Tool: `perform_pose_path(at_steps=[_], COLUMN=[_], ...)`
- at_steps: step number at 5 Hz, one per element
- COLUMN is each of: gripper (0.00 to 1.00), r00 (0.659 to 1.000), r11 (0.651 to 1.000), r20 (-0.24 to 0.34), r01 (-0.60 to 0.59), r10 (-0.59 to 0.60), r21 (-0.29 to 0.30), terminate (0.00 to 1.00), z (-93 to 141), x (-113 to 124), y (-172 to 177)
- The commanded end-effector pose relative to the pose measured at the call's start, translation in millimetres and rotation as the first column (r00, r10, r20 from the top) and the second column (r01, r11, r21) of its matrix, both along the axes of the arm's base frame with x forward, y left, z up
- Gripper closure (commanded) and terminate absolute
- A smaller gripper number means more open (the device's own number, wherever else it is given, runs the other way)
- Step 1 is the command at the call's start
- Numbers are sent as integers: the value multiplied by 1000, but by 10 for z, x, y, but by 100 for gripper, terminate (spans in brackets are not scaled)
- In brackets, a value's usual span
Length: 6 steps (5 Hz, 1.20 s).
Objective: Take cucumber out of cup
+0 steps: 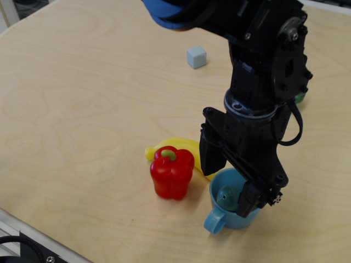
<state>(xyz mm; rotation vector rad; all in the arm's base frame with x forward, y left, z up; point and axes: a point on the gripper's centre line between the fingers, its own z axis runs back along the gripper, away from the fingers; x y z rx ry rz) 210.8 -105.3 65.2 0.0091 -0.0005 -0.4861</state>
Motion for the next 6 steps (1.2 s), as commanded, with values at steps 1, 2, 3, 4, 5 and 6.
perform_pose_path(at_steps=[1, 2, 3, 4, 5, 6], gripper=[0, 0, 100, 100, 100, 100], r00=[1000, 999, 999, 1000, 1000, 997], r11=[999, 999, 998, 999, 999, 999], r20=[-5, -17, -22, -8, 21, 61], r01=[24, 31, 51, 31, 8, -50], r10=[-24, -31, -50, -30, -9, 48], r21=[21, 28, 43, 42, 46, 19], terminate=[0, 0, 0, 0, 0, 0], z=[-50, -75, -93, -55, 75, 344], x=[-26, -29, -28, -2, 16, 31], y=[79, 64, 34, 68, 110, 204])
